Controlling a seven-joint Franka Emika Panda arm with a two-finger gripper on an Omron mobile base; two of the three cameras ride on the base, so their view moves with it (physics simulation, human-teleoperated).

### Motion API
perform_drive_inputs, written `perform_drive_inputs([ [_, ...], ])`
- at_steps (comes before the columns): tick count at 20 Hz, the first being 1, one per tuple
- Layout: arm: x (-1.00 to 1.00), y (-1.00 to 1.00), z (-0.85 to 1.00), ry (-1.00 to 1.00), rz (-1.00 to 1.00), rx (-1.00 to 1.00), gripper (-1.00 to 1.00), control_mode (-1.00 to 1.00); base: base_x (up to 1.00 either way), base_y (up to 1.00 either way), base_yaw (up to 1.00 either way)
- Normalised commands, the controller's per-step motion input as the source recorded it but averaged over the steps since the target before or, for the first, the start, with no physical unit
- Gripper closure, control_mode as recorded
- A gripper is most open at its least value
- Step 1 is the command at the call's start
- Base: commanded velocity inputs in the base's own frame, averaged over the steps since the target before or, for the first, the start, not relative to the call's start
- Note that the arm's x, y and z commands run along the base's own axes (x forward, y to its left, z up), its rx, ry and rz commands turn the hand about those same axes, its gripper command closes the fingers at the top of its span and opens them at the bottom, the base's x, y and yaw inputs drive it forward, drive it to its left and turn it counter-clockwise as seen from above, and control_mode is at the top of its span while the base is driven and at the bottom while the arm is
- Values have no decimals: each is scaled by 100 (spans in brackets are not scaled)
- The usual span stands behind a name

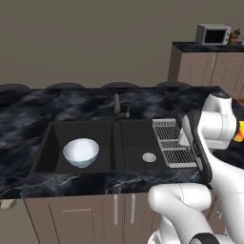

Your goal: Place the bowl in the left basin and the cup in the right basin of the sink.

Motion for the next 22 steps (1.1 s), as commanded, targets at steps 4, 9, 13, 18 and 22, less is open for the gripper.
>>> perform_drive_inputs([
  [4,0,0,0,0,0,0,-100,100,0,-5,0],
  [9,0,0,0,0,0,0,-100,100,0,0,0],
  [13,0,0,0,0,0,0,-100,100,0,0,0],
  [18,0,0,0,0,0,0,-100,100,0,0,0],
  [22,0,0,0,0,0,0,-100,100,0,0,0],
])
